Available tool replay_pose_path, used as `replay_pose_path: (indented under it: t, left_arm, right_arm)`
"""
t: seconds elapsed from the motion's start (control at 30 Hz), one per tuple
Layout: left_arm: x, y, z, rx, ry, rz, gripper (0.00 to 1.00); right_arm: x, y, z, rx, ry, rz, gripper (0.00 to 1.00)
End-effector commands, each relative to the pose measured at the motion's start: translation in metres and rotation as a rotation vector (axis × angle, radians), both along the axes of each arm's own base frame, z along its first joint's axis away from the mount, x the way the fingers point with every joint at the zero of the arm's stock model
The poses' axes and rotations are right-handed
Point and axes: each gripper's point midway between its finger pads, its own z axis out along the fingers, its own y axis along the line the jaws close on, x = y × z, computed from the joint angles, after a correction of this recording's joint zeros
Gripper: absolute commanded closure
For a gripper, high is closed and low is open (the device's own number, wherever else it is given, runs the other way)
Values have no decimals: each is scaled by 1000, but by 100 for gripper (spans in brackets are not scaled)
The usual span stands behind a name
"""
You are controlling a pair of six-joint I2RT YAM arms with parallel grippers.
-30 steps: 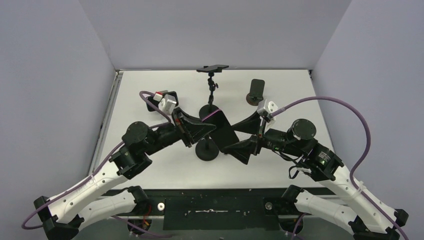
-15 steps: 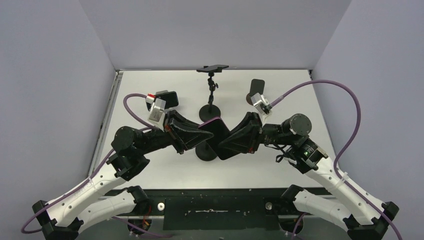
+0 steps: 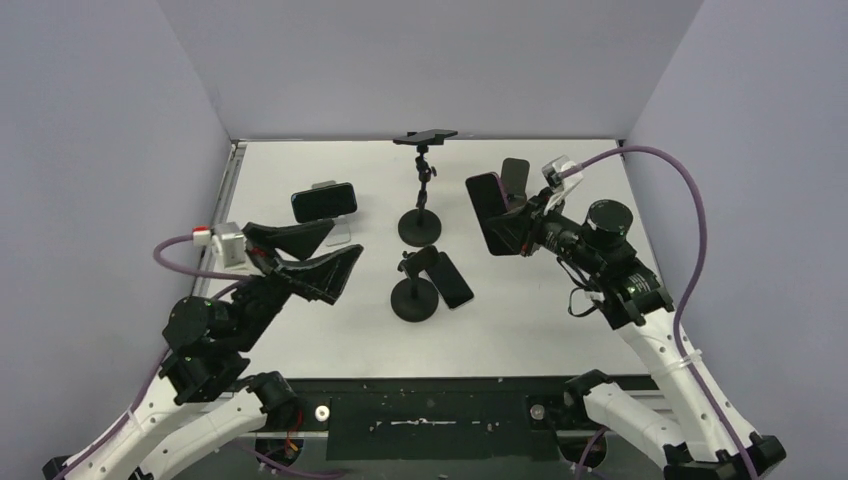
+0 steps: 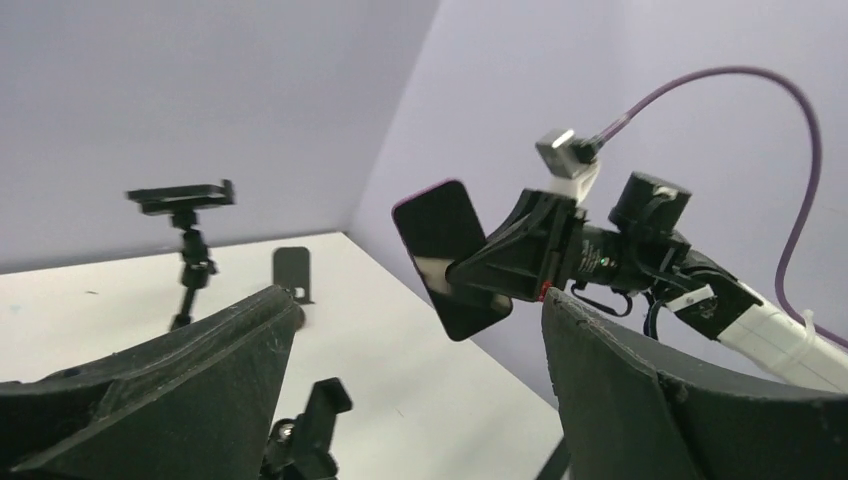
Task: Remove the phone from the phone stand
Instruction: Place the phone at the center of the board.
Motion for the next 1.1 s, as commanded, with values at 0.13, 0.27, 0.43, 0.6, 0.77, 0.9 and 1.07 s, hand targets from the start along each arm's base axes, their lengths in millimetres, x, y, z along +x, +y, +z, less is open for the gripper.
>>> replay_pose_path:
  t: [0.13,0.27,0.43,0.6,0.77,0.9,1.07]
  left_arm:
    - [12,40,-54,130,30,203,11]
    - [7,22,-81,231,59,117,11]
    - [1,-2,-101,306,64,5,11]
    - [1,-18,-119,355,81,-61,12]
    - [-4,-22,-127,360,72,-99,12]
    - [-7,-20,-130,359,65,-99,12]
    - [-7,-19,-137,344,68,-97,12]
  right_arm:
    - [58,-44,-143,-161,345,-186,100]
    - [74,-41,-182,-173,457,-161,100]
    - [105,-47,-218,-185,604,-130,100]
    - [124,-48,-243,-203,676,-87,100]
    - [134,-46,-272,-233,739,-39,100]
    - [135,-45,-299,-251,801,-13,100]
    - [138,-45,-316,-260,844,1,100]
